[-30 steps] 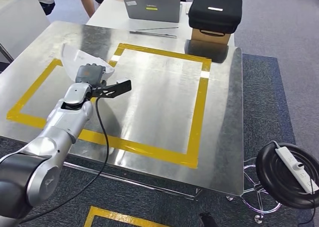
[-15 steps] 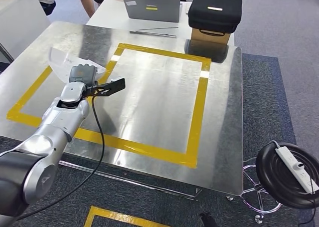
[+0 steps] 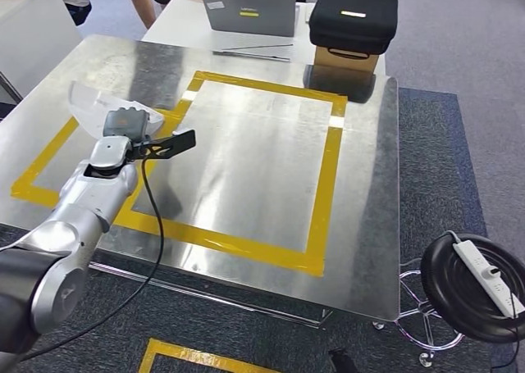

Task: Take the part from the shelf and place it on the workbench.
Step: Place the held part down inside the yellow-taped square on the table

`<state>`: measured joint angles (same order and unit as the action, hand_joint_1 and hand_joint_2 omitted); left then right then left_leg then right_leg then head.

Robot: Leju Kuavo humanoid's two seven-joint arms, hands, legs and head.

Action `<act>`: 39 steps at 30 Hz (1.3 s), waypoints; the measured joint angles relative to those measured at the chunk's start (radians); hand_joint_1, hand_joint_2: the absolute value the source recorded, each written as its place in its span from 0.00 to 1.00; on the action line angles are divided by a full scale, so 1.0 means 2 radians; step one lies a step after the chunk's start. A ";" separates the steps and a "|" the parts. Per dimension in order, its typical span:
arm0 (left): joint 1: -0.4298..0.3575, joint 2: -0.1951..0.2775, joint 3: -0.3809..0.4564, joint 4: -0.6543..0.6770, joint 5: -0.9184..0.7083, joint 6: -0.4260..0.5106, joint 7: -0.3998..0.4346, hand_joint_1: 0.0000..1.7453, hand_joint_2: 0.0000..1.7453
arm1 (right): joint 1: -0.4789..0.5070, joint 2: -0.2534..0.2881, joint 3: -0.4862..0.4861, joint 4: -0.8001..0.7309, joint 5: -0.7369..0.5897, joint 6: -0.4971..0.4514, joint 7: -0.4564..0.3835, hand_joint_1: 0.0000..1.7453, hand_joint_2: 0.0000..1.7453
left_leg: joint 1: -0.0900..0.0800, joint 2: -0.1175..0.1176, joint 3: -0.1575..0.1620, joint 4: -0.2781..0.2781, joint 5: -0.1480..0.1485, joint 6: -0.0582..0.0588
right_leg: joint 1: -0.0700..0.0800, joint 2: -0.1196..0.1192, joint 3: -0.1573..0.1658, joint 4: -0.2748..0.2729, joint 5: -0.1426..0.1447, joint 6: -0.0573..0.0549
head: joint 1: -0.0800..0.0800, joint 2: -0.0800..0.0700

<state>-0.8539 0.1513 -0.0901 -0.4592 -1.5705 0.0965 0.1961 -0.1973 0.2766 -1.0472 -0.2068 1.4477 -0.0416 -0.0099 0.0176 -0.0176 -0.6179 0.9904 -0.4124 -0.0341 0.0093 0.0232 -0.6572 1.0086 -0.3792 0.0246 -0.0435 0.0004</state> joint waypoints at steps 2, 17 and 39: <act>0.000 0.004 0.000 0.001 0.000 0.000 0.000 1.00 1.00 | 0.000 0.000 0.000 0.000 0.000 0.000 0.000 0.00 0.00 | 0.000 0.000 0.000 0.000 0.000 0.000 | 0.000 0.000 0.000 0.000 0.000 0.000 | 0.000 0.000; 0.002 0.017 0.002 0.015 0.000 -0.007 0.021 1.00 1.00 | 0.000 0.000 0.000 0.000 0.001 -0.001 0.000 0.00 0.00 | 0.000 0.000 0.000 0.000 0.000 0.000 | 0.000 0.000 0.000 0.000 0.000 -0.001 | 0.000 0.000; 0.025 0.042 0.035 0.021 0.018 0.029 -0.102 1.00 1.00 | 0.005 0.000 0.003 0.000 -0.010 -0.002 -0.012 0.00 0.00 | 0.000 0.000 0.000 0.000 0.000 0.000 | 0.000 0.001 -0.001 0.000 -0.001 -0.001 | 0.000 0.000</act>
<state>-0.8046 0.2357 -0.0194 -0.4181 -1.5337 0.1544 -0.0081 -0.1863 0.2766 -1.0409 -0.2068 1.4284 -0.0453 -0.0339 0.0176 -0.0170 -0.6179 0.9899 -0.4127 -0.0345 0.0094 0.0242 -0.6584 1.0095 -0.3808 0.0222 -0.0438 0.0004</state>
